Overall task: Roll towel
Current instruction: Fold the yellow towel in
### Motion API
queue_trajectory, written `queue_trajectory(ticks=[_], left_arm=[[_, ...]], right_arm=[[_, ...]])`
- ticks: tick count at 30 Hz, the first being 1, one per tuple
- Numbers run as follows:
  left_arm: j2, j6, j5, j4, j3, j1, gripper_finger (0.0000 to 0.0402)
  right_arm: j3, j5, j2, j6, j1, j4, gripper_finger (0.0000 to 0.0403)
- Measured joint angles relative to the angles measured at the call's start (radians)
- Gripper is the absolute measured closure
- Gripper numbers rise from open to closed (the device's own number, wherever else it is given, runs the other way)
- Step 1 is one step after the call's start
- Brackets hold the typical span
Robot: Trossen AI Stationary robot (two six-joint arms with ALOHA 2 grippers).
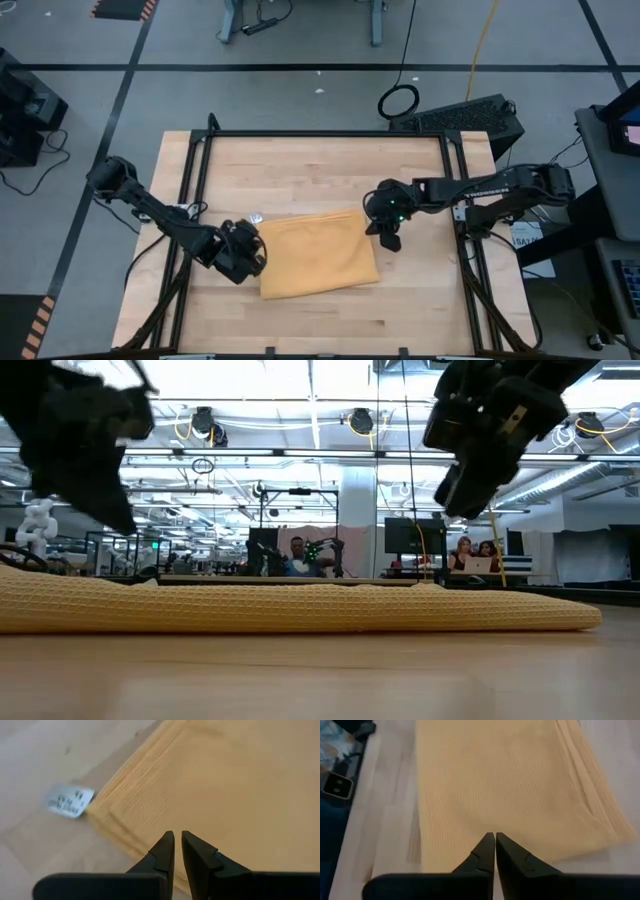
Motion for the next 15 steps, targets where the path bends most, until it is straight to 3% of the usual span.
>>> queue_trajectory(ticks=[7, 12, 15], left_arm=[[-0.143, -0.018, -0.018, 0.274, -0.165, -0.032, 0.0362], [-0.178, -0.258, 0.019, 0.227, -0.171, -0.009, 0.0362], [-0.166, -0.322, 0.066, 0.23, -0.171, 0.018, 0.0362]], right_arm=[[0.0, 0.1, -0.101, 0.054, 0.016, -0.062, 0.0394], [0.0, 0.224, -0.128, 0.076, 0.017, -0.087, 0.0394], [0.0, 0.285, -0.126, 0.174, 0.017, -0.081, 0.0394]])
